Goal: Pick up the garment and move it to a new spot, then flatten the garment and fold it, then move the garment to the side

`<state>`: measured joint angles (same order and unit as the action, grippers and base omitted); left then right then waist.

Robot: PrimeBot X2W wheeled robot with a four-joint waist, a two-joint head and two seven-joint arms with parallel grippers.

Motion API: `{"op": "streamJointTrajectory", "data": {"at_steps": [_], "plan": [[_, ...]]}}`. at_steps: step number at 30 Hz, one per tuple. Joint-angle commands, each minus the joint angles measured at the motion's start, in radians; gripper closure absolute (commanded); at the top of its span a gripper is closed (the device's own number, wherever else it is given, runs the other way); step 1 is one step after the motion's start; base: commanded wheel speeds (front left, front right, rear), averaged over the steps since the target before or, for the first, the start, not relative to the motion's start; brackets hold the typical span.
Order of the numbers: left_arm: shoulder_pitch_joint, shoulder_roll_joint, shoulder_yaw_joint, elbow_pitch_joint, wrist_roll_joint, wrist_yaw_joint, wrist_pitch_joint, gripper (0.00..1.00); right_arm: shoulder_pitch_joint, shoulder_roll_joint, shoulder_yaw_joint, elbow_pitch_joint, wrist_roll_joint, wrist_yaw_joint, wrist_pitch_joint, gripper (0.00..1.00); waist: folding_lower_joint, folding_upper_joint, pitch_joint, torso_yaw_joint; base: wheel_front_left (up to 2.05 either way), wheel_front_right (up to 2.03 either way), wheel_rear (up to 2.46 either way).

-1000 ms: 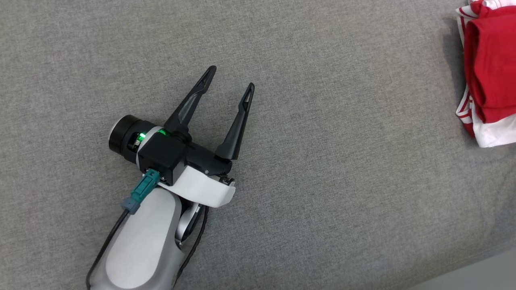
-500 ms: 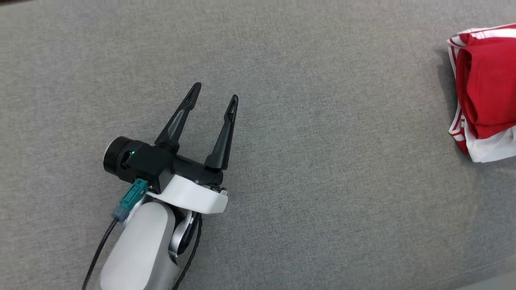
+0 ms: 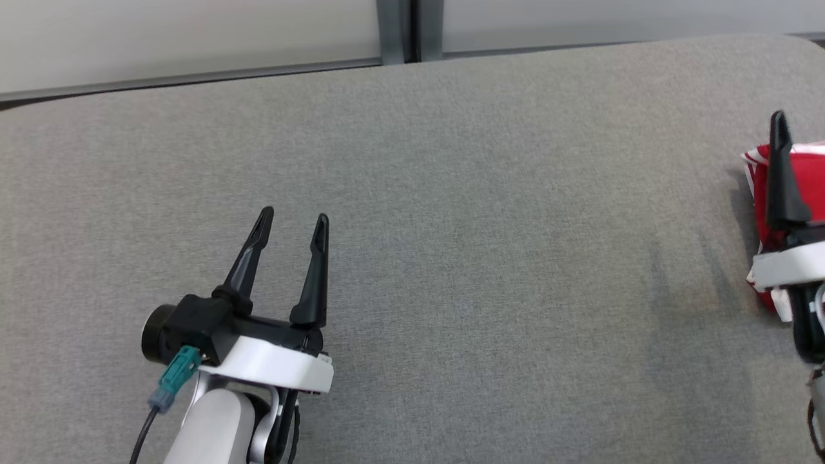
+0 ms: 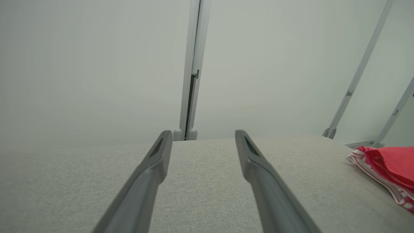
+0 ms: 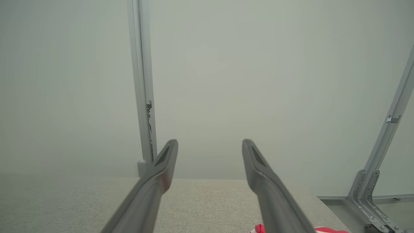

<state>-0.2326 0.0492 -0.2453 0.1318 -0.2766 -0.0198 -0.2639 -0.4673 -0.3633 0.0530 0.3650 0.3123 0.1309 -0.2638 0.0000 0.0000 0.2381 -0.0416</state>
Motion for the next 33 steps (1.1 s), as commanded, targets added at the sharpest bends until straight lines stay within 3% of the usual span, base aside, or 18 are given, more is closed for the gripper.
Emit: {"op": "streamJointTrajectory", "data": {"at_steps": [1,7,18,28,33], "plan": [[0.022,0.003,0.009,0.001,-0.007,0.007,0.000,0.00,0.030,0.010,0.006,-0.016,0.006,0.000,-0.001,0.00,0.0000,0.0000,-0.057,0.049,0.00,0.00,0.00],[0.100,0.004,0.045,0.003,-0.032,0.003,0.000,0.00,0.160,0.111,-0.003,-0.084,0.051,0.000,0.000,0.00,0.0000,0.0000,-0.116,0.085,0.00,0.00,0.00],[0.207,0.003,0.075,0.018,-0.033,-0.013,0.000,0.00,0.363,0.237,0.000,-0.177,-0.032,0.000,0.000,0.00,0.0000,0.0000,-0.186,0.100,0.00,0.00,0.00],[0.232,0.004,0.057,0.023,-0.012,-0.011,0.000,0.00,0.423,0.263,0.024,-0.177,-0.071,0.000,0.000,0.00,0.0000,0.0000,-0.208,0.095,0.00,0.00,0.00],[0.235,0.004,0.071,0.045,-0.060,-0.019,0.000,0.00,0.421,0.269,0.031,-0.179,-0.076,0.000,0.000,0.00,0.0000,0.0000,-0.212,0.094,0.00,0.00,0.00]]}}
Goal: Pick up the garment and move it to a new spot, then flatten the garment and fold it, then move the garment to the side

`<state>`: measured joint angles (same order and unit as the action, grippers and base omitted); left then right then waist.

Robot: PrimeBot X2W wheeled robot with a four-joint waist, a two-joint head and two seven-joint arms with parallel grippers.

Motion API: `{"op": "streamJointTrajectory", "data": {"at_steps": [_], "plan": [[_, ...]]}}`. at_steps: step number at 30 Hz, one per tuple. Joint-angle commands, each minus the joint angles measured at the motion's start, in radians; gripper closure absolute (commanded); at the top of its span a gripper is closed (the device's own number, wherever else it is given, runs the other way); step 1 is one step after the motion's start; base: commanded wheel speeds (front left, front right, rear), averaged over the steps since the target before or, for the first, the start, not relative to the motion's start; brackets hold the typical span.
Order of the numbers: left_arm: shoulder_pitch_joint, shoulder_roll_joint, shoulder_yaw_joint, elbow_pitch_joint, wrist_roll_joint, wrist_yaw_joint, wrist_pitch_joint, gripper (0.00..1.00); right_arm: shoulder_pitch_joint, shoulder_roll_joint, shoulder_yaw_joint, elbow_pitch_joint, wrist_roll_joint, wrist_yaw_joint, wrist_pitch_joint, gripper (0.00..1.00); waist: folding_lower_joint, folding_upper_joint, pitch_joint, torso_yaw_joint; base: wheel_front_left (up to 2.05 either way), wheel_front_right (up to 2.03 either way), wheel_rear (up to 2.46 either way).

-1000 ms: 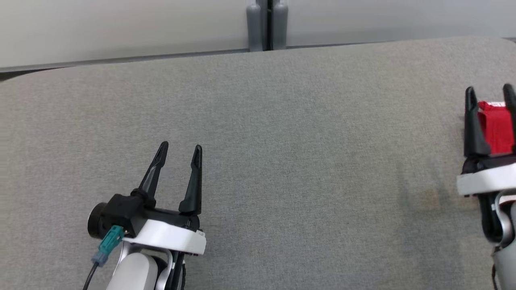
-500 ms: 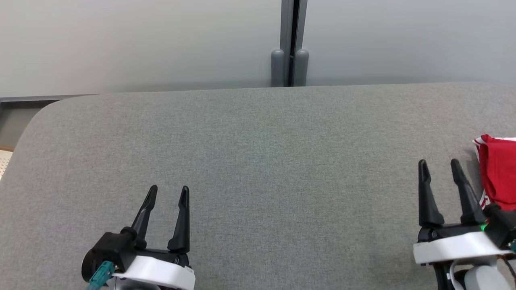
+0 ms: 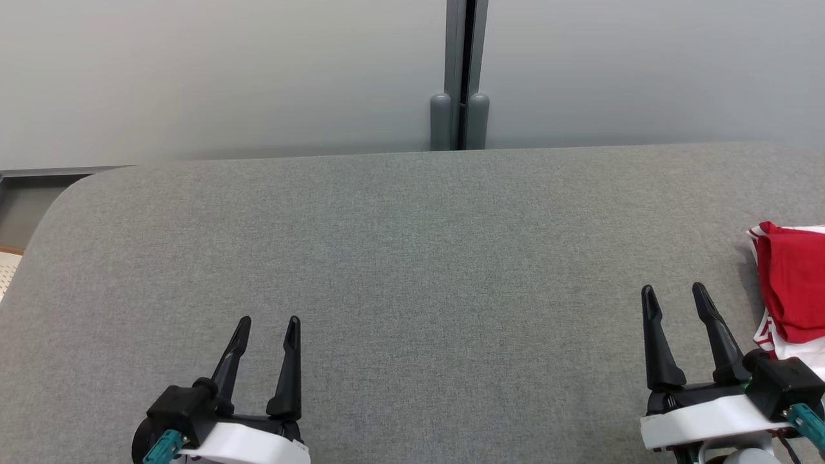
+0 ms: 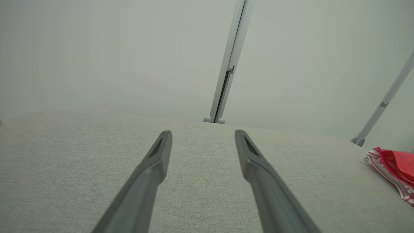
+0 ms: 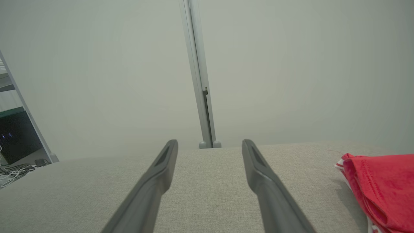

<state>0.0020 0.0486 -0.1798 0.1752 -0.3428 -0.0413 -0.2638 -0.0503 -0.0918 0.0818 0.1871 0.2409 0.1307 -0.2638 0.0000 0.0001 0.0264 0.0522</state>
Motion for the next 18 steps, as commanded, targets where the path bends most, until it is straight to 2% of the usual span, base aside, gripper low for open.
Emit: {"op": "streamJointTrajectory", "data": {"at_steps": [1,5,8,18], "plan": [[-0.002,0.004,0.010,0.004,0.013,0.007,0.000,0.00,0.004,-0.002,0.002,-0.002,-0.004,0.000,0.000,0.00,0.0000,-0.0001,0.000,0.000,0.00,0.00,0.00],[-0.008,0.004,0.022,0.001,0.026,0.011,0.000,0.00,-0.004,0.000,0.005,-0.006,0.002,0.000,0.000,0.00,0.0000,-0.0001,0.003,-0.001,0.00,0.00,0.00],[-0.003,0.004,0.026,0.006,-0.004,-0.010,0.000,0.00,-0.008,0.000,0.007,-0.009,0.004,0.000,0.000,0.00,0.0000,-0.0001,0.006,0.000,0.00,0.00,0.00],[-0.004,0.004,0.039,-0.002,-0.009,-0.026,0.000,0.00,-0.004,-0.003,0.012,-0.008,0.009,0.000,0.000,0.00,0.0000,-0.0001,0.007,0.003,0.00,0.00,0.00]]}}
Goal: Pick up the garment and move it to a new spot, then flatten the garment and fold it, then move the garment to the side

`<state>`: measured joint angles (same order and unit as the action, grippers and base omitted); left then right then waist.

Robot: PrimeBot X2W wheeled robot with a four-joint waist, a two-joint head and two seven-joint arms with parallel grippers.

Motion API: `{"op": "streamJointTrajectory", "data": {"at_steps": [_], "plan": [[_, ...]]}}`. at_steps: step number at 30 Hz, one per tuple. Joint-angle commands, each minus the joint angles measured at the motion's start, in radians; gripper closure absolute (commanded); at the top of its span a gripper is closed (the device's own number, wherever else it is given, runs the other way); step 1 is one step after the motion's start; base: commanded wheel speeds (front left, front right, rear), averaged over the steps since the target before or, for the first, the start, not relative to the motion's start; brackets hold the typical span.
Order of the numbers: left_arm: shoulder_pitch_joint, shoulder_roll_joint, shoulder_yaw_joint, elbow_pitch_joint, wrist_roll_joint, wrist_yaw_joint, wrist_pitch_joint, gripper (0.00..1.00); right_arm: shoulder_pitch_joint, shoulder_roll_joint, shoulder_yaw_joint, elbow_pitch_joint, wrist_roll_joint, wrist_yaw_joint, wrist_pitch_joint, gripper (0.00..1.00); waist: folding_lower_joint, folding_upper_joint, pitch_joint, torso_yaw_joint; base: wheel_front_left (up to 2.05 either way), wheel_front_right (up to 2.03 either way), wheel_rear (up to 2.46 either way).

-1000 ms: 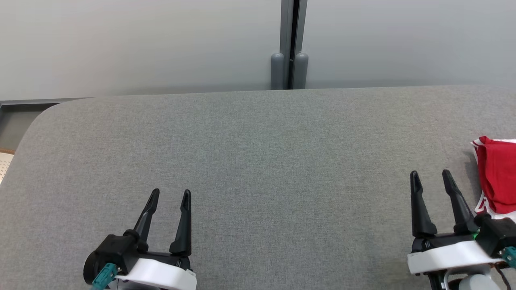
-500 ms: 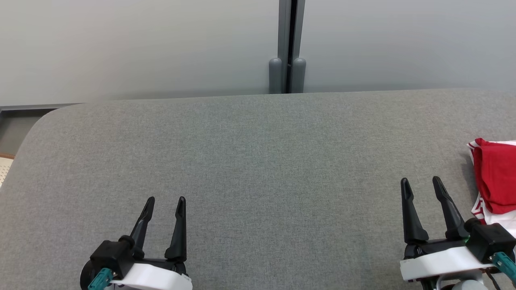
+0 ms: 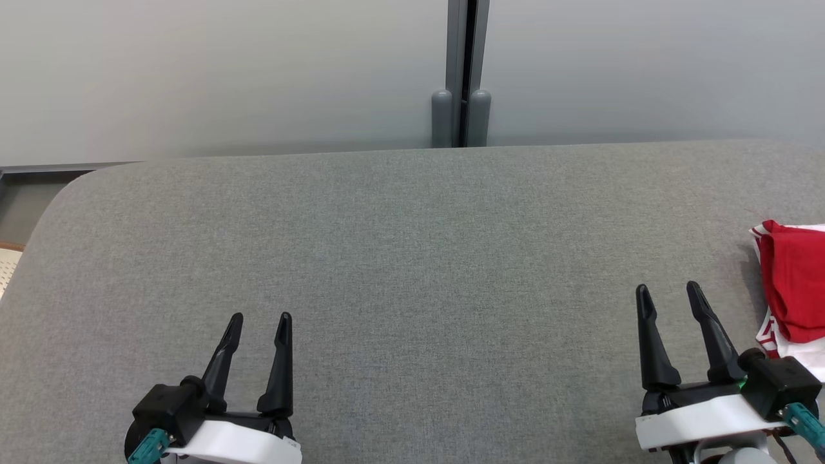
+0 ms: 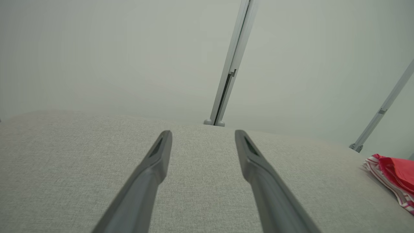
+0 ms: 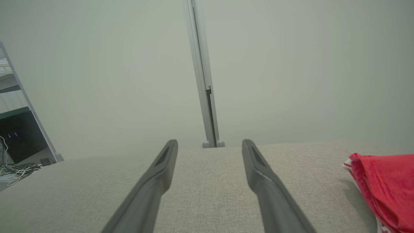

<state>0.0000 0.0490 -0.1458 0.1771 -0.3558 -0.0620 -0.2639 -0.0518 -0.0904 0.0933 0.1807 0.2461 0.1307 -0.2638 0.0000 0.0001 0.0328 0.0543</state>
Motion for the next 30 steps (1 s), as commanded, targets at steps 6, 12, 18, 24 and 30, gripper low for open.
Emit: {"op": "streamJointTrajectory", "data": {"at_steps": [6,12,18,24,30], "plan": [[0.005,0.004,0.019,-0.004,0.006,-0.009,0.000,0.00,-0.004,-0.012,0.019,-0.002,0.017,0.000,0.000,0.00,0.0000,-0.0001,0.001,0.003,0.00,0.00,0.00],[0.012,0.004,0.019,0.000,0.013,0.008,0.000,0.00,-0.004,-0.017,0.027,0.002,0.025,0.000,0.000,0.00,0.0000,-0.0001,0.003,0.004,0.00,0.00,0.00],[0.010,0.000,0.015,0.003,0.004,0.010,0.000,1.00,0.002,-0.013,0.030,0.006,0.023,0.000,0.000,1.00,0.0000,-0.0001,0.003,0.003,0.00,0.00,0.00],[0.023,-0.003,0.019,0.028,-0.057,0.007,0.014,1.00,0.020,-0.007,0.026,0.031,0.085,0.000,0.014,1.00,0.0000,-0.0001,0.002,0.002,0.00,0.00,0.00],[0.010,0.003,0.034,0.032,-0.164,0.001,0.041,1.00,0.012,-0.007,0.011,0.035,0.199,0.000,0.041,1.00,0.0000,-0.0001,0.001,-0.001,0.00,0.00,0.00]]}}
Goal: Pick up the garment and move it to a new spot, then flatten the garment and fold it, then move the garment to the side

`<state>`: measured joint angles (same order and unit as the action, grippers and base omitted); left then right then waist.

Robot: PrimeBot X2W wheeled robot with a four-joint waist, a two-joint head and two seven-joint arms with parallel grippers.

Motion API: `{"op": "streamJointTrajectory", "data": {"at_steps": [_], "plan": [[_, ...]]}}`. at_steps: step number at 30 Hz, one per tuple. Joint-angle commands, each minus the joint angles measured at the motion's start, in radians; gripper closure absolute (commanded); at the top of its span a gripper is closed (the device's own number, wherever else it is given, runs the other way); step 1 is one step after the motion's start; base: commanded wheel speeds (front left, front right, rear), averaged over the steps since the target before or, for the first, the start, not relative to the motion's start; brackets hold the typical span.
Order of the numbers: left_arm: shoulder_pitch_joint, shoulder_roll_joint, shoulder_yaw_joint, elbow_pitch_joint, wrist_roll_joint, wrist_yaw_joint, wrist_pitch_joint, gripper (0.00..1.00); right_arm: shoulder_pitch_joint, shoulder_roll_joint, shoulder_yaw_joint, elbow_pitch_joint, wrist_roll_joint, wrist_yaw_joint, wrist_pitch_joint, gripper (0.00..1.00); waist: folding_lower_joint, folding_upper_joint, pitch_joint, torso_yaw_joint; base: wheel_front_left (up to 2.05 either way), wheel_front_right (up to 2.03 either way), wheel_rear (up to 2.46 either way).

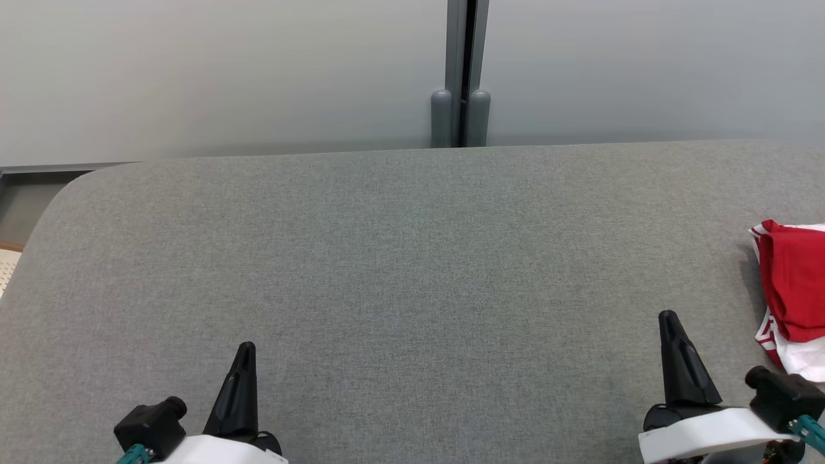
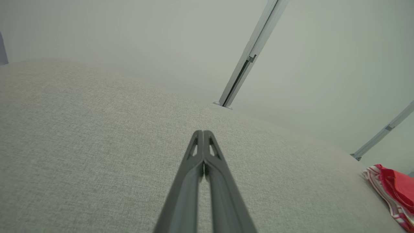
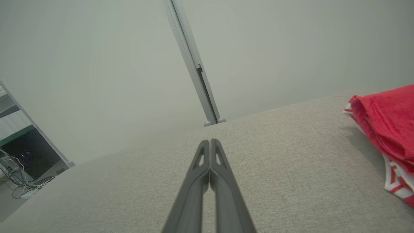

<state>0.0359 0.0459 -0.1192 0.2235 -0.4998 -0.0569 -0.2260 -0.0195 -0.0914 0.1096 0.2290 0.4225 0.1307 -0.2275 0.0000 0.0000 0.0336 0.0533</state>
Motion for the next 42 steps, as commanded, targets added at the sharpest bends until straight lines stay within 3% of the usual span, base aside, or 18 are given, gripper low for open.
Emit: {"op": "streamJointTrajectory", "data": {"at_steps": [1,23,42], "plan": [[-0.028,0.007,0.010,-0.013,-0.037,-0.005,0.007,1.00,-0.022,-0.006,-0.008,-0.013,0.040,0.000,0.009,1.00,0.0000,0.0000,0.000,-0.001,0.00,0.00,0.00],[-0.066,0.018,0.060,-0.003,-0.360,-0.026,0.091,1.00,-0.043,-0.003,-0.058,-0.006,0.383,0.000,0.095,1.00,0.0000,0.0000,-0.006,-0.011,0.00,0.00,0.00],[-0.088,0.023,0.097,0.002,-0.568,-0.040,0.150,1.00,-0.058,0.003,-0.094,-0.002,0.605,0.000,0.154,1.00,0.0000,0.0000,-0.011,-0.019,0.00,0.00,0.00]]}}
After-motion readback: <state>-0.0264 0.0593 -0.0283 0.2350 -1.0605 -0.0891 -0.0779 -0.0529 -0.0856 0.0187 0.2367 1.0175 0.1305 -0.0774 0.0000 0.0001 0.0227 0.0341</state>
